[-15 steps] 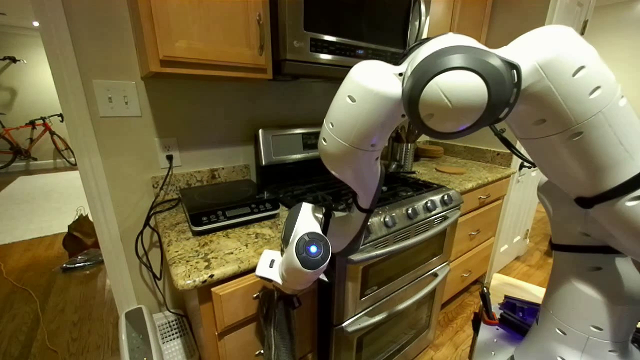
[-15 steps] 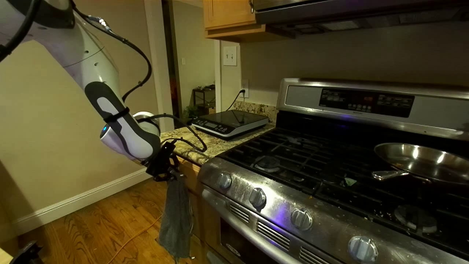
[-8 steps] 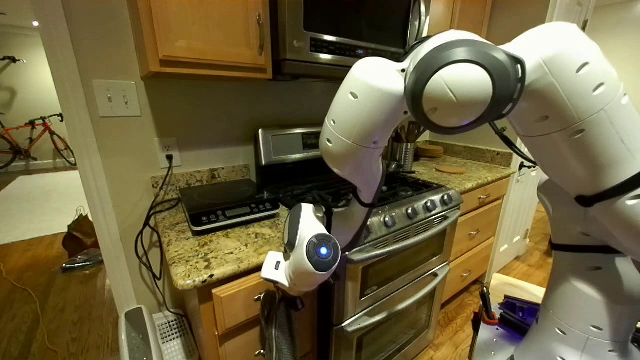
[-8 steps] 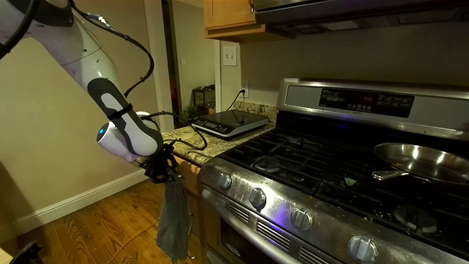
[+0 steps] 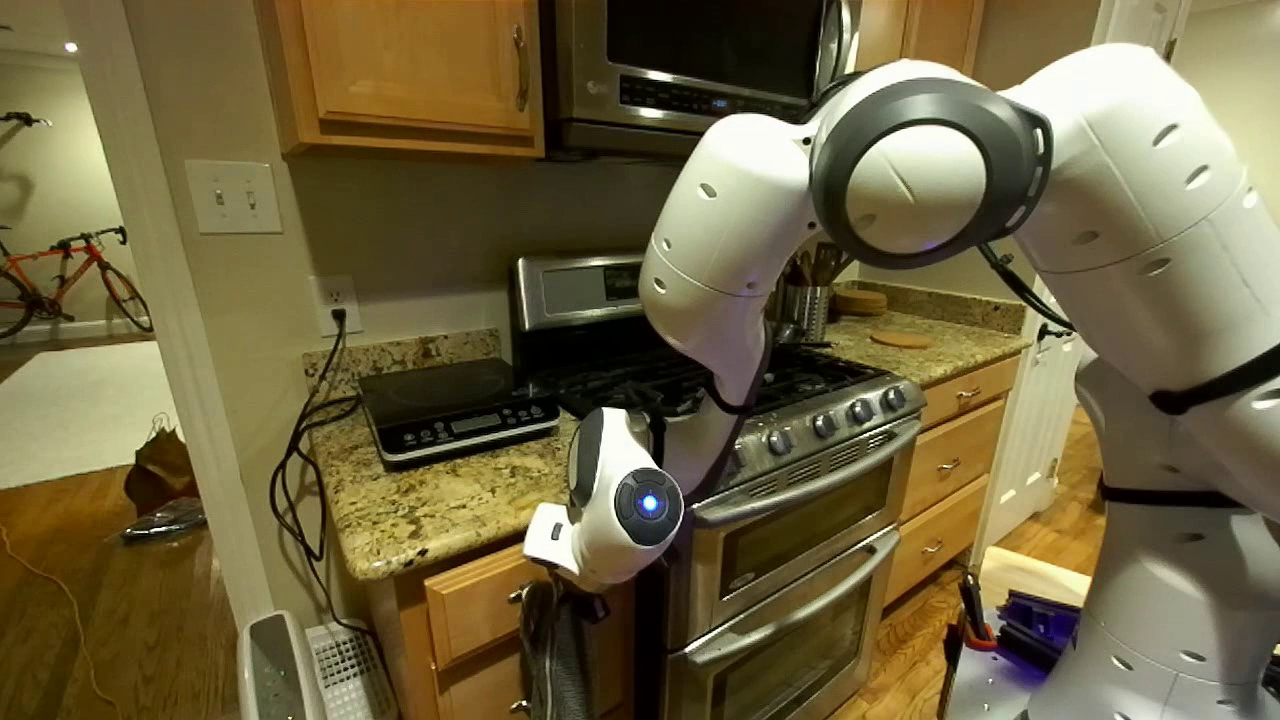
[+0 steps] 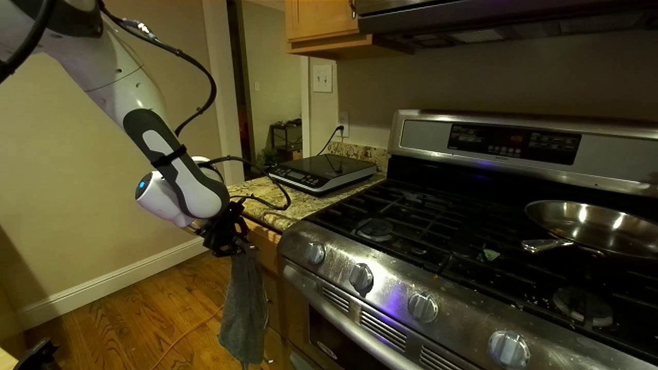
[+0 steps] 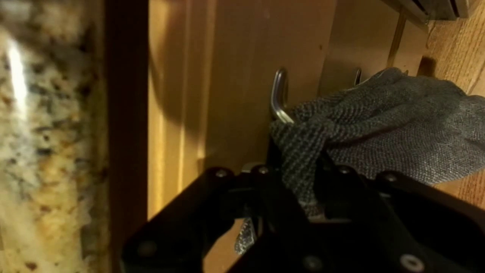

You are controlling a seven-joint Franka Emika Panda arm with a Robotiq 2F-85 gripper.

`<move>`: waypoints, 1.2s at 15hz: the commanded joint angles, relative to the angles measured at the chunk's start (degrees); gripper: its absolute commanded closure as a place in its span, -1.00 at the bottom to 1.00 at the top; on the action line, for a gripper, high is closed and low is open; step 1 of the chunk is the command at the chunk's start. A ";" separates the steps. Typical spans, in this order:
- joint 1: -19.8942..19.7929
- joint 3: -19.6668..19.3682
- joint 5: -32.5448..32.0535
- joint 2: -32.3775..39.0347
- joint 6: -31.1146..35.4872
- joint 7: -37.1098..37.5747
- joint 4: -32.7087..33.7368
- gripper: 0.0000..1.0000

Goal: Open the top drawer of the kitchen cabinet on the left of the stove

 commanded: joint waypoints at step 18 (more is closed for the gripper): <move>1.07 8.34 -22.50 -7.28 -7.26 22.68 -12.46 0.85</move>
